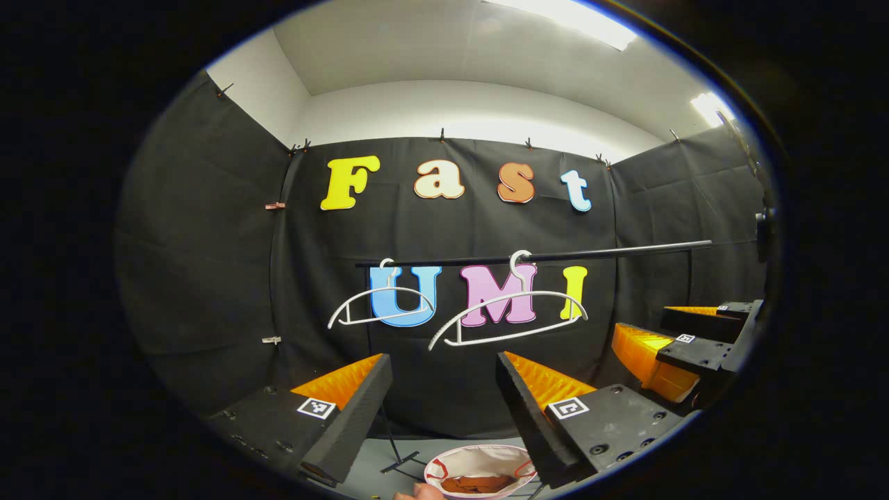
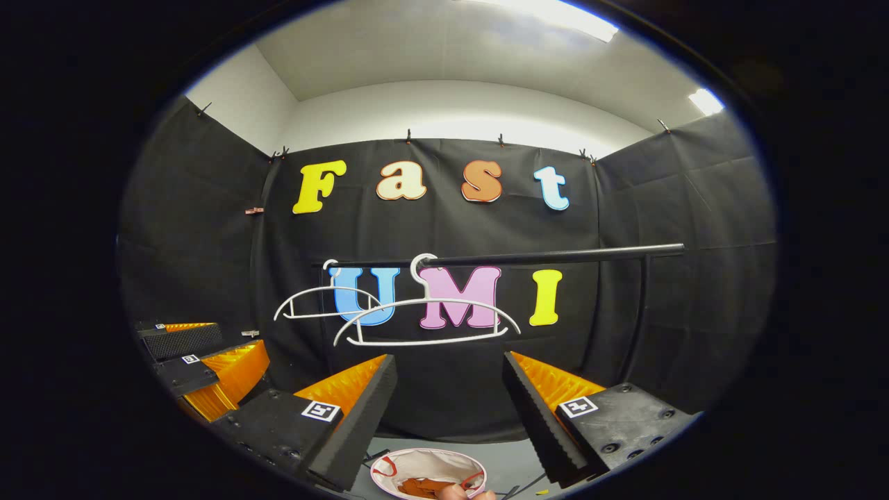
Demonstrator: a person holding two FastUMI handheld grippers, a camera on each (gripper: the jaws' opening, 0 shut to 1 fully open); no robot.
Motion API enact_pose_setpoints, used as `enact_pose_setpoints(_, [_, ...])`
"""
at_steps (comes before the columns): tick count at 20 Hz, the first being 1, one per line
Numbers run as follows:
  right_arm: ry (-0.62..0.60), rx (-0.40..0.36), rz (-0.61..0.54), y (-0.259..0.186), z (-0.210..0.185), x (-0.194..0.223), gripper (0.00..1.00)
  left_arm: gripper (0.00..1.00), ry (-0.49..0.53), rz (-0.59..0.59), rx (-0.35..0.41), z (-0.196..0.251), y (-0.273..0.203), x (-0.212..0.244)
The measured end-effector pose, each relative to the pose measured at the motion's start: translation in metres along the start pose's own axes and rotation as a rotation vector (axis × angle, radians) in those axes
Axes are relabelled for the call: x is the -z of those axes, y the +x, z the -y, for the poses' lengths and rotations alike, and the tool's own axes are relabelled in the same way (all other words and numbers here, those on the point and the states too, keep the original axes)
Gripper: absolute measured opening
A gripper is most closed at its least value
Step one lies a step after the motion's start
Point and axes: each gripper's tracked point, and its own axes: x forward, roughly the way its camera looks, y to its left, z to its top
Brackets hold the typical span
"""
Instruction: Grasp the clothes on the hanger with both hands and then place them into the laundry hamper below.
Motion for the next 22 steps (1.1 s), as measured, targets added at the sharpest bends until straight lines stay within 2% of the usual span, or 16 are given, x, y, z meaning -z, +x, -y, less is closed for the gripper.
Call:
enact_pose_setpoints(2, [-0.001, -0.001, 0.001, 0.0, 0.0004, -0.0015, 0.98, 0.92, 0.002, 0.001, -0.001, -0.0003, -0.0007, -0.0005])
enact_pose_setpoints(4, [-0.006, 0.0, 0.005, 0.0004, 0.0021, -0.0034, 0.98, 0.95, 0.001, 0.002, -0.001, 0.0003, -0.0001, -0.0015])
enact_pose_setpoints(22, [-0.024, 0.009, 0.017, -0.0077, 0.0048, -0.0068, 1.0, 0.95, -0.003, 0.002, 0.001, 0.0031, -0.0064, -0.0025])
